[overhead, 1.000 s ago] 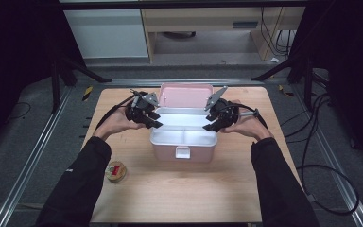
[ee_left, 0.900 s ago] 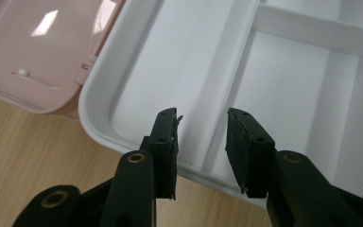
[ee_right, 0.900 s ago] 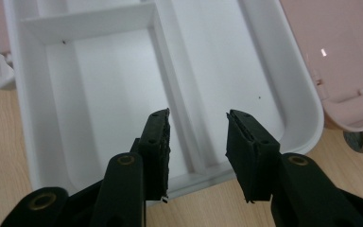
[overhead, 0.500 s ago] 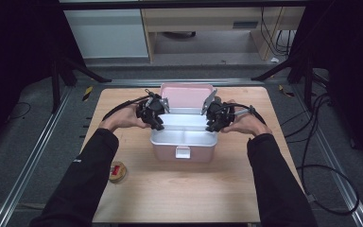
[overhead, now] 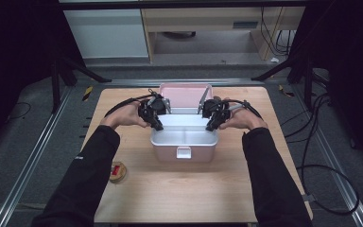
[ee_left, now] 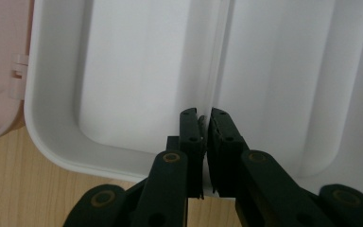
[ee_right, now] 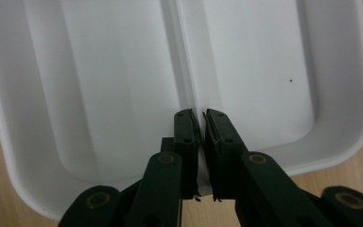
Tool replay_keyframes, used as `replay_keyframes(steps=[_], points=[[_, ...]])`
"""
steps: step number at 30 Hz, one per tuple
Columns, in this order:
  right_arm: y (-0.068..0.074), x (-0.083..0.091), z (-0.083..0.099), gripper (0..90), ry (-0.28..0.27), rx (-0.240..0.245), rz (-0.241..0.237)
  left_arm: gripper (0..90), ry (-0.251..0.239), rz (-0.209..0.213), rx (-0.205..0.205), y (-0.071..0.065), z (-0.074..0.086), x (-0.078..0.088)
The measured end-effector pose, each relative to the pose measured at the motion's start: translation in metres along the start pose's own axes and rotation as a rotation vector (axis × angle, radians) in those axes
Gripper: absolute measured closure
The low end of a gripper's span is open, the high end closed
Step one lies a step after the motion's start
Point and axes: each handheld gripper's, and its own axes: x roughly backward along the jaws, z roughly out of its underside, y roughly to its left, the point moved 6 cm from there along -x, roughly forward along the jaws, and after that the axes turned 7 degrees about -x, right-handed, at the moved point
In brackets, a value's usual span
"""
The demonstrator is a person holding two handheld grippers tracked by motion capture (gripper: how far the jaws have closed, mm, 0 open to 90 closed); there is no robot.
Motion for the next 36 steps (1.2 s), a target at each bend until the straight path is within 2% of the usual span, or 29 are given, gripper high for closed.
replay_keyframes(steps=[6,13,19,20,22,26,30,32,33,35,36], points=[[-0.001,0.000,0.000,83.7,-0.001,-0.004,-0.011,85.3,0.002,0.009,-0.011,0.001,0.000,0.000],[-0.001,0.001,-0.001,83.7,-0.003,0.001,0.007,86.7,-0.006,0.027,-0.012,0.001,0.000,0.002],[0.000,0.009,-0.002,85.3,-0.027,0.016,0.024,86.8,-0.015,-0.013,-0.026,0.001,-0.001,0.010],[0.001,0.014,-0.003,85.8,-0.031,0.028,0.040,86.4,-0.029,-0.031,-0.022,0.002,-0.001,0.015],[0.001,0.016,-0.004,85.9,-0.039,0.032,0.046,86.3,-0.039,-0.040,-0.020,0.002,0.000,0.020],[0.003,0.033,-0.008,86.4,-0.060,0.051,0.078,86.0,-0.044,-0.066,-0.030,0.001,-0.004,0.036],[0.010,0.052,-0.012,86.7,-0.057,0.067,0.101,86.2,-0.030,-0.082,-0.053,-0.007,-0.009,0.053],[0.021,0.062,-0.013,86.8,-0.047,0.077,0.107,86.3,-0.030,-0.066,-0.056,-0.017,-0.009,0.059],[0.021,0.062,-0.013,86.8,-0.047,0.077,0.107,86.3,-0.030,-0.066,-0.056,-0.017,-0.009,0.059],[0.035,0.069,-0.012,87.3,-0.049,0.082,0.112,86.0,-0.031,-0.071,-0.052,-0.025,-0.008,0.063],[0.035,0.069,-0.012,87.3,-0.049,0.082,0.112,86.0,-0.032,-0.070,-0.056,-0.030,-0.007,0.065]])
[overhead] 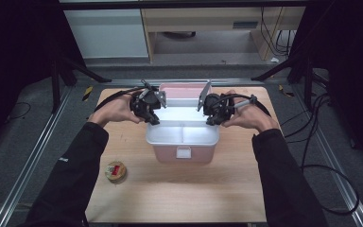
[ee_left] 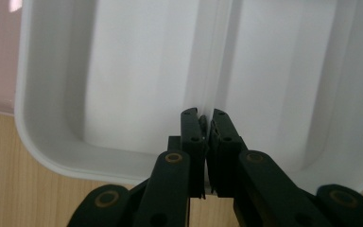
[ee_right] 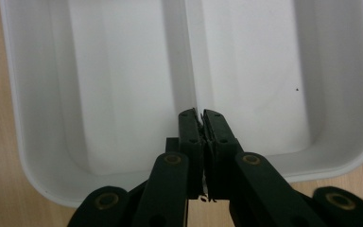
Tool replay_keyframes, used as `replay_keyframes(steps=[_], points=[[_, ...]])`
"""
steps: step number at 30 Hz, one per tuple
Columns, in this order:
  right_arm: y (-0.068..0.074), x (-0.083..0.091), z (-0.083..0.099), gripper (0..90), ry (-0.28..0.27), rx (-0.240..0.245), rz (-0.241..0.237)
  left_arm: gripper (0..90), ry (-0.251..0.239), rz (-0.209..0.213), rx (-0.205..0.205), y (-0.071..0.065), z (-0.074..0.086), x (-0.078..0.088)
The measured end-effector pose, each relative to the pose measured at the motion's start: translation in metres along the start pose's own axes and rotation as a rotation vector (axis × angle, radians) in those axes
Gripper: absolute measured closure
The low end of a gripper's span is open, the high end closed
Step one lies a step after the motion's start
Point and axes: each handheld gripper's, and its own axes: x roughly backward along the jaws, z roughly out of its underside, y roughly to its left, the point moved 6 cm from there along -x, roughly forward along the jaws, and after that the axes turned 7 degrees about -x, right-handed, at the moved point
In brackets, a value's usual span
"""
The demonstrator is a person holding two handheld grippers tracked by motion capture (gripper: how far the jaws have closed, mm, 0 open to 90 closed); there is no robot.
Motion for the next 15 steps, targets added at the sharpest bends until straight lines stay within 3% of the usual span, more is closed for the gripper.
replay_keyframes(steps=[2,3,4,5,6,7,8,10,11,12,13,14,15], points=[[0.017,0.006,0.000,87.8,-0.009,0.004,-0.010,85.9,-0.003,0.003,-0.001,-0.016,0.003,0.007],[0.017,0.006,0.000,87.8,-0.009,0.004,-0.010,86.0,-0.003,0.003,-0.001,-0.016,0.003,0.007],[0.028,0.010,-0.001,87.7,-0.018,0.007,-0.020,86.1,0.000,-0.001,-0.008,-0.028,0.004,0.012],[0.028,0.010,-0.001,87.7,-0.018,0.007,-0.020,86.2,0.000,-0.001,-0.008,-0.028,0.004,0.012],[0.039,0.013,-0.001,87.5,-0.024,0.006,-0.017,86.4,0.005,-0.011,-0.015,-0.041,0.005,0.015],[0.039,0.013,-0.001,87.5,-0.024,0.006,-0.017,86.5,0.005,-0.011,-0.015,-0.041,0.005,0.015],[0.050,0.015,0.000,87.5,-0.039,0.006,-0.025,86.8,0.007,-0.006,-0.026,-0.055,0.005,0.017],[0.063,0.017,0.003,87.7,-0.038,0.009,-0.041,87.0,0.011,0.003,-0.034,-0.070,0.005,0.018],[0.063,0.017,0.003,87.7,-0.038,0.009,-0.041,87.2,0.011,0.003,-0.034,-0.070,0.005,0.018],[0.077,0.017,0.006,88.1,-0.033,0.012,-0.055,87.2,0.012,0.010,-0.038,-0.076,0.005,0.017],[0.077,0.017,0.006,88.1,-0.033,0.012,-0.055,87.2,0.020,0.008,-0.040,-0.082,0.005,0.017],[0.089,0.017,0.009,88.3,-0.027,0.022,-0.055,87.3,0.043,0.012,-0.052,-0.093,0.004,0.014],[0.089,0.017,0.009,88.3,-0.027,0.022,-0.055,87.4,0.043,0.012,-0.052,-0.093,0.004,0.014]])
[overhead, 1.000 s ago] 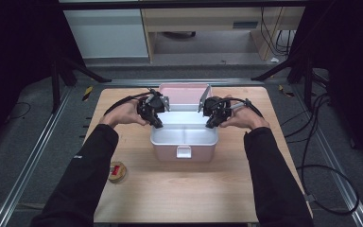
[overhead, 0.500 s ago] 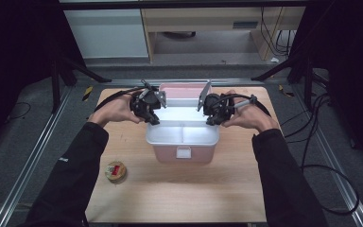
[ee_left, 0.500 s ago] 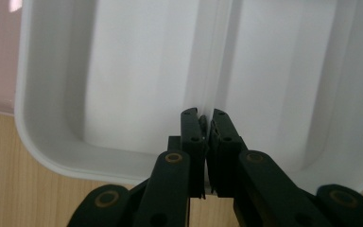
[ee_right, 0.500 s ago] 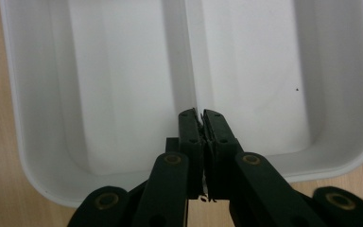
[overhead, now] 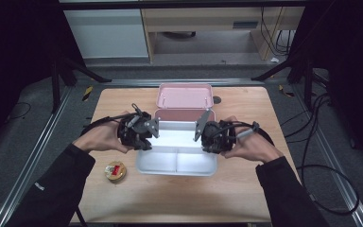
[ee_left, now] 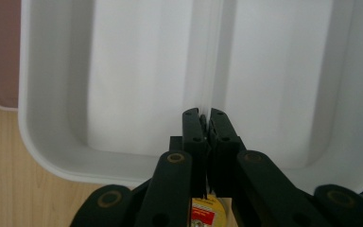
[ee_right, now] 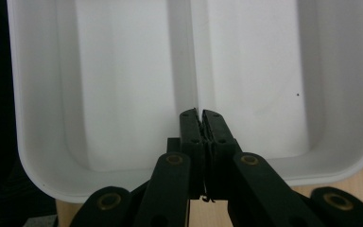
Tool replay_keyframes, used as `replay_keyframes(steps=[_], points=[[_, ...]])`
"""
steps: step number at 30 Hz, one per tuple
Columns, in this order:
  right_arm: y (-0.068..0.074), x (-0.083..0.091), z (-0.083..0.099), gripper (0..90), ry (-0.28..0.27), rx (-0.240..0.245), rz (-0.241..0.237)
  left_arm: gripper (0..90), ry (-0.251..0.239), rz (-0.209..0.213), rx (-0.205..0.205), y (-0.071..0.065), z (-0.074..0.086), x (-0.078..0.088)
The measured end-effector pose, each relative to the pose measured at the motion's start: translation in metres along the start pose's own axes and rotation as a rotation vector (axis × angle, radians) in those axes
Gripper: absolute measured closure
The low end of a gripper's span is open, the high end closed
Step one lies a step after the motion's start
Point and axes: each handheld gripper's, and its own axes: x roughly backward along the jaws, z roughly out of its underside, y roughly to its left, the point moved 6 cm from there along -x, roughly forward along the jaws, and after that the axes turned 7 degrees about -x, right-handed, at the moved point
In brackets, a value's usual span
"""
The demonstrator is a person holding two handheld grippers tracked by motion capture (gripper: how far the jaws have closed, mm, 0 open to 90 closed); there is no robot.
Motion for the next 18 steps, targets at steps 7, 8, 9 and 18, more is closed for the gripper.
replay_keyframes(steps=[7,8,9,18], points=[[0.036,-0.014,0.014,88.4,-0.016,0.008,-0.030,87.7,0.023,-0.001,0.001,-0.039,-0.001,-0.013],[0.036,-0.014,0.014,88.4,-0.016,0.008,-0.030,87.8,0.023,-0.001,0.001,-0.039,-0.001,-0.013],[0.042,-0.021,0.018,88.5,-0.016,0.013,-0.032,87.5,0.013,0.001,0.011,-0.045,0.001,-0.022],[0.061,-0.056,0.036,88.2,-0.007,0.009,-0.086,88.1,0.004,0.036,0.014,-0.069,0.006,-0.059]])
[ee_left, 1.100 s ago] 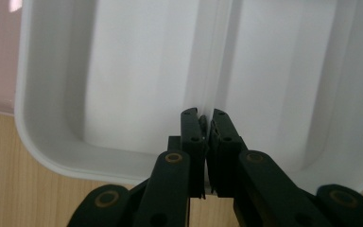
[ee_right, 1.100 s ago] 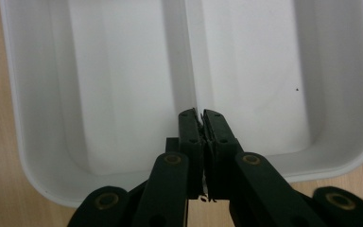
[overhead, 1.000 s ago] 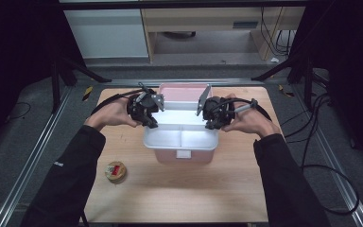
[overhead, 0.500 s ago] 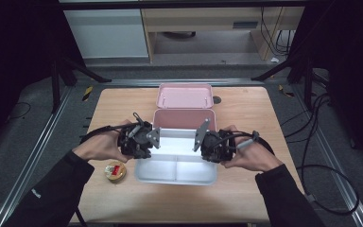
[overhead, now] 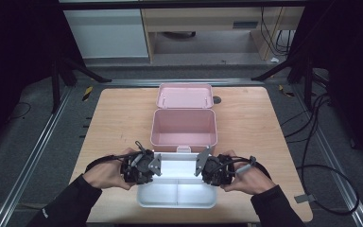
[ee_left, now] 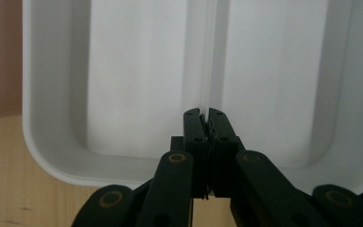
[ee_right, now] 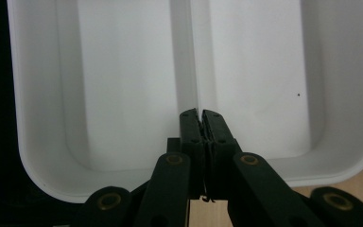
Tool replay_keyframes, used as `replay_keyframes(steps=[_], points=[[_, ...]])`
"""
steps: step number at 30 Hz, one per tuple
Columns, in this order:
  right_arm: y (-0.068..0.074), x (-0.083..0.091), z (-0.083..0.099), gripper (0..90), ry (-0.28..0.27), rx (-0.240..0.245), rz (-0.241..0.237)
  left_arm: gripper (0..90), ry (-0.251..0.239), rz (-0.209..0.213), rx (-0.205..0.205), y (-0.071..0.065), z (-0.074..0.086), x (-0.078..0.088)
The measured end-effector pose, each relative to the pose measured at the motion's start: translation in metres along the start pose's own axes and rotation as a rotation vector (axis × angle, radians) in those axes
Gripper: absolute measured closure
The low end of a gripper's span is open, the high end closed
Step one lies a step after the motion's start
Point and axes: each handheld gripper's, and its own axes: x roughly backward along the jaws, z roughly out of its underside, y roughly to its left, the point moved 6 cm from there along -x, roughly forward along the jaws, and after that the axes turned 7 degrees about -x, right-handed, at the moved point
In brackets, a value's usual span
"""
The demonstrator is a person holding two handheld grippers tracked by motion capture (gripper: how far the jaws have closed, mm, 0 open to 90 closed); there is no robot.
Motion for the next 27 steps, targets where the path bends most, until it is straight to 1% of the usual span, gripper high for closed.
replay_keyframes(steps=[1,2,3,4,5,6,7,8,9,10,11,12,13,14,15,16,19,20,21,25,27], points=[[0.002,-0.004,0.002,88.2,-0.003,-0.001,-0.002,88.1,-0.006,0.013,0.009,-0.002,0.001,-0.004],[0.003,-0.007,0.003,88.2,-0.001,-0.002,-0.009,88.0,-0.006,0.013,0.008,-0.003,0.002,-0.007],[0.007,-0.016,0.007,88.3,0.000,-0.006,-0.016,87.9,-0.009,0.030,0.014,-0.005,0.004,-0.017],[0.007,-0.016,0.007,88.3,0.000,-0.006,-0.016,87.8,-0.009,0.030,0.014,-0.005,0.004,-0.017],[0.008,-0.020,0.008,88.3,0.002,-0.006,-0.021,87.8,-0.007,0.037,0.018,-0.006,0.005,-0.022],[0.009,-0.025,0.010,88.2,0.005,-0.010,-0.024,87.8,-0.009,0.047,0.017,-0.007,0.006,-0.028],[0.009,-0.035,0.015,88.1,0.010,-0.014,-0.031,87.7,-0.012,0.056,0.029,-0.007,0.008,-0.041],[0.009,-0.035,0.015,88.1,0.010,-0.014,-0.031,87.6,-0.012,0.056,0.029,-0.007,0.008,-0.041],[0.010,-0.045,0.019,88.1,0.024,-0.025,-0.037,87.6,-0.011,0.061,0.032,-0.007,0.009,-0.047],[0.010,-0.045,0.019,88.1,0.024,-0.025,-0.037,87.6,-0.011,0.070,0.035,-0.006,0.009,-0.052],[0.008,-0.052,0.023,87.9,0.033,-0.031,-0.039,87.4,-0.009,0.069,0.037,-0.006,0.009,-0.057],[0.008,-0.052,0.023,87.9,0.033,-0.031,-0.039,87.4,-0.007,0.066,0.043,-0.005,0.009,-0.062],[0.006,-0.059,0.026,87.6,0.035,-0.038,-0.037,87.5,-0.005,0.074,0.044,-0.004,0.009,-0.066],[0.006,-0.059,0.026,87.6,0.035,-0.038,-0.037,87.5,-0.001,0.070,0.041,-0.003,0.009,-0.070],[0.003,-0.064,0.029,87.3,0.032,-0.041,-0.035,87.5,0.007,0.079,0.042,-0.001,0.009,-0.078],[0.003,-0.064,0.029,87.3,0.032,-0.041,-0.035,87.4,0.007,0.079,0.042,-0.001,0.009,-0.078],[0.000,-0.074,0.034,87.3,0.034,-0.051,-0.041,87.2,0.013,0.085,0.045,0.000,0.009,-0.087],[0.000,-0.074,0.034,87.3,0.034,-0.051,-0.041,87.2,0.013,0.087,0.046,0.001,0.009,-0.089],[0.000,-0.077,0.036,87.0,0.031,-0.061,-0.046,87.0,0.013,0.089,0.051,0.001,0.009,-0.091],[0.000,-0.080,0.039,87.0,0.031,-0.068,-0.053,86.8,0.009,0.089,0.050,0.001,0.007,-0.092],[0.001,-0.083,0.041,86.8,0.042,-0.061,-0.044,86.3,0.006,0.083,0.052,0.001,0.007,-0.092]])
